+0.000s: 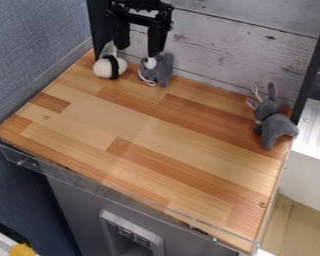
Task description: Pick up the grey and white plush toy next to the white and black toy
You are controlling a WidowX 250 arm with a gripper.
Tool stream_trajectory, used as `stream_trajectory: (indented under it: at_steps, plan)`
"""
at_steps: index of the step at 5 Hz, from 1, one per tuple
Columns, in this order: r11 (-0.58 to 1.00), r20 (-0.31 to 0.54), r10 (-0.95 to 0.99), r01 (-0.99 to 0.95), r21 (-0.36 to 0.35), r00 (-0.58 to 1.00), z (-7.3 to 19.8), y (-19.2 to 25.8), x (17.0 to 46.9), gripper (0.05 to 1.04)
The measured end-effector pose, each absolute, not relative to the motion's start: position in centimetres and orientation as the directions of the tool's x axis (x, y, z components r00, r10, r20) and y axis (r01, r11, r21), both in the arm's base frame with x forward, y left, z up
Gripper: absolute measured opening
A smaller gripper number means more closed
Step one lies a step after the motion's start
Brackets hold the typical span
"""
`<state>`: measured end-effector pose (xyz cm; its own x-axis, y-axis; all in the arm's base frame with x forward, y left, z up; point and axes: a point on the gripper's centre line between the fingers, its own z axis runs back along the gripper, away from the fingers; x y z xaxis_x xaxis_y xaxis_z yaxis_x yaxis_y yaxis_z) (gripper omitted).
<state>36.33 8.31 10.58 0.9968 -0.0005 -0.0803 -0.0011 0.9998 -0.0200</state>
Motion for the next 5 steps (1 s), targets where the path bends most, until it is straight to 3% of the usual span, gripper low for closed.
stream_trajectory:
  at_steps: [2, 4, 5]
  plan:
    - [0.957, -0.106, -0.291, 0.288, -0.043, 0.951, 9.9, 8.5, 36.3, 0.999]
    - [0.735, -0.088, -0.678, 0.676, -0.063, 0.729, 10.1, 7.9, 37.7, 0.997]
    - [0.591, -0.076, -0.806, 0.803, -0.068, 0.587, 8.7, 7.5, 38.4, 0.995]
